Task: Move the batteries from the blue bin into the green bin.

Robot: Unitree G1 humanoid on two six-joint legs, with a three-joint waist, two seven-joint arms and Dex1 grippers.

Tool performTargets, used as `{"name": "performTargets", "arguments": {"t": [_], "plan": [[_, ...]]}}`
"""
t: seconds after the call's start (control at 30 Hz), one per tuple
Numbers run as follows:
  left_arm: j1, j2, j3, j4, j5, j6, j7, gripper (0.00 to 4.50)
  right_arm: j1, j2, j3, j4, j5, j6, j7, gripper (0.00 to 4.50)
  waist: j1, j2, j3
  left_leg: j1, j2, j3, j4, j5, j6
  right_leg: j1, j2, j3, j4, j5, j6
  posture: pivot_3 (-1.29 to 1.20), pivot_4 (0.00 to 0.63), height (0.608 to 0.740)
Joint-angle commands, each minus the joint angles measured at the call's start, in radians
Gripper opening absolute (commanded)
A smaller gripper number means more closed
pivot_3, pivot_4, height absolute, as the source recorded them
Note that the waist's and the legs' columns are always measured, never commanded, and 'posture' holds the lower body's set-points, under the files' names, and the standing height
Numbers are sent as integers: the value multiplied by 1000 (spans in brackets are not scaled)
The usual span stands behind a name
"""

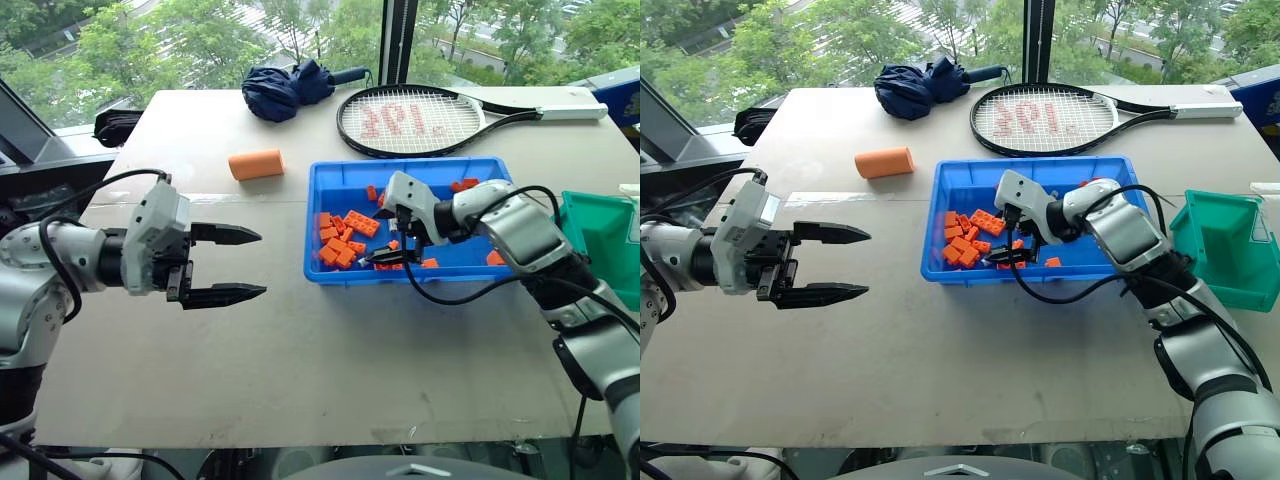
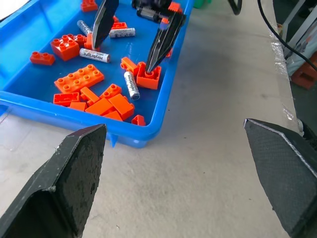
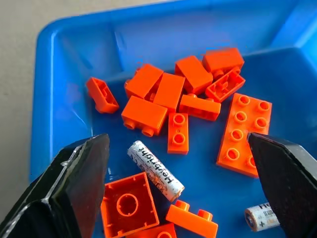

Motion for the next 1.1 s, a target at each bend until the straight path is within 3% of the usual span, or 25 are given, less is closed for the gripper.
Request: {"name": "performTargets", "arguments": {"t": [0.03,0.4,0.5,0.7,0.77,1.1], "plan": [[-17,16,48,-31,-27,11,9,4500,-56,34,36,66,-62,9,32,4464,0,0,0,0,0,0,0,0,0,0,0,0,0,0,0,0,150,740],[-30,3,40,-47,-19,8,31,4500,-122,84,131,183,-226,-9,110,4464,-4,0,0,0,0,0,0,0,0,-1,0,0,1,0,0,0,150,740],[-29,-1,36,-47,-14,3,32,4500,-113,91,131,182,-243,-8,129,3658,-12,0,0,0,0,0,0,0,0,-1,0,0,1,0,0,0,150,740],[-35,-7,27,-36,-7,-7,30,4500,-95,93,117,151,-255,-20,145,654,-22,0,0,0,0,0,0,0,-1,-2,0,0,2,0,0,0,150,740],[-37,-8,22,-29,-2,-14,27,4500,-90,90,118,133,-256,-17,154,84,-23,0,0,0,0,0,-1,0,-1,-2,0,1,2,0,0,0,150,740],[-47,-12,11,-9,2,-27,18,4500,-76,58,43,16,-220,-6,182,84,-23,0,0,0,0,0,-1,0,-1,-2,0,1,3,0,0,0,150,740]]}}
